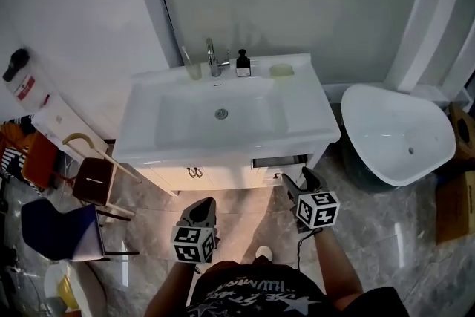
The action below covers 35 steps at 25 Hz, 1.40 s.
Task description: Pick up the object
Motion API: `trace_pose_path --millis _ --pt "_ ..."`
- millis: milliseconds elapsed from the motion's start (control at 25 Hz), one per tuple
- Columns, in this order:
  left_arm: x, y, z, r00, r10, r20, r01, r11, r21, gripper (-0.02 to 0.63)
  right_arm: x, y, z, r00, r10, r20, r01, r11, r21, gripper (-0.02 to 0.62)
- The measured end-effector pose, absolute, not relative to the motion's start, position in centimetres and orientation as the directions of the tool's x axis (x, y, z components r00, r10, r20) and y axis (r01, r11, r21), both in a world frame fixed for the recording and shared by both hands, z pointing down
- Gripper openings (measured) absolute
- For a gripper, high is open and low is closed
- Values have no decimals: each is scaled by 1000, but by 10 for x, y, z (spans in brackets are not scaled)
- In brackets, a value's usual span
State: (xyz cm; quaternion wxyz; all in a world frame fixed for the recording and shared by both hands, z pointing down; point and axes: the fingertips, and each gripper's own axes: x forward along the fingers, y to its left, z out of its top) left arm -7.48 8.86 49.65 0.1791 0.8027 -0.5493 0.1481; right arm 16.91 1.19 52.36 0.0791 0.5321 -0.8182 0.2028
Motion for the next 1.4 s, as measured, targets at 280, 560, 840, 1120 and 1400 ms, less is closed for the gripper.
trace_pose_path --millis 280,560,840,1120,1400 --pt "-66 57 493 325 -844 426 -946 -296 135 15 174 -24 520 -445 -827 344 -894 384 -233 287" --pt "-69 25 513 338 -825 453 -941 -295 165 15 170 -49 541 -438 -808 394 -898 370 -238 287" --pt "-71 -69 509 368 -827 426 -930 -326 171 15 183 -123 540 -378 -827 416 -925 318 -209 287" --pt "-83 -175 512 379 -818 433 -925 -327 192 15 195 -230 537 -311 -850 426 -949 251 -191 287" --pt "-89 -268 513 402 -807 433 -916 -353 191 15 193 -316 540 -270 -844 463 -963 229 -144 287"
